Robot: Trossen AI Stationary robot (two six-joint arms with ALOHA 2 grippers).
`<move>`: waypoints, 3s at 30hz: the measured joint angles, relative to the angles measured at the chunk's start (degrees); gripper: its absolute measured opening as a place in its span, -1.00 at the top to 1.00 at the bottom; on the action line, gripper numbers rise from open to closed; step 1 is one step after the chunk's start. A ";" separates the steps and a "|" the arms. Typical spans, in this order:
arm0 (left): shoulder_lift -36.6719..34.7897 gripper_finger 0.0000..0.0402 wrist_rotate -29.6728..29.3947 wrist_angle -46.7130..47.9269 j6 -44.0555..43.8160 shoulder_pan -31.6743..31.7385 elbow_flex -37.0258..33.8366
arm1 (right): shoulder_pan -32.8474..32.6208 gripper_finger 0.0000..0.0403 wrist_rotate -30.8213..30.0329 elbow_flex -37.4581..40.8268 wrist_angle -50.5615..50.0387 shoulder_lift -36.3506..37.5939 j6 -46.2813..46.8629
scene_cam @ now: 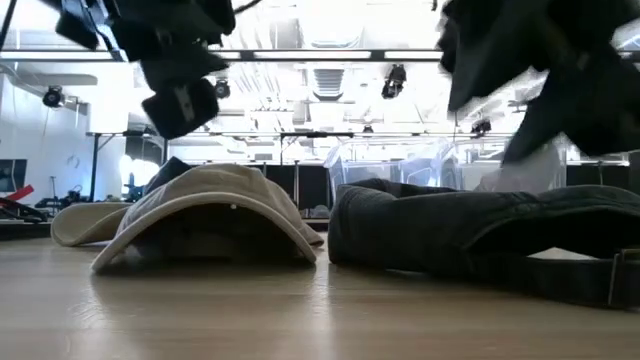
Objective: Pick & Place hat
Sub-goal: Put the bottom brown cap into the right transparent bin
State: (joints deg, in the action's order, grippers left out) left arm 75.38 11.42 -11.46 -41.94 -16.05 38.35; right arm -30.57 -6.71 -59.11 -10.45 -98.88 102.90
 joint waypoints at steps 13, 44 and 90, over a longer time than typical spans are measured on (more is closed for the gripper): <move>-0.20 0.57 -20.36 27.99 15.20 1.45 5.38 | 4.74 0.13 2.55 -2.63 9.88 -3.89 -4.18; 0.23 0.57 -13.69 12.48 -13.04 -7.71 -5.97 | 7.13 0.13 -11.73 -16.50 12.66 -20.04 -4.22; -6.24 0.57 -39.41 7.21 -4.17 -9.13 0.83 | 20.36 0.93 -50.84 -16.89 -79.98 38.63 -12.93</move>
State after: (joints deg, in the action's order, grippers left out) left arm 69.14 -27.99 -4.25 -46.11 -25.17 39.18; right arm -10.21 -57.55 -76.00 -90.43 -60.25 89.97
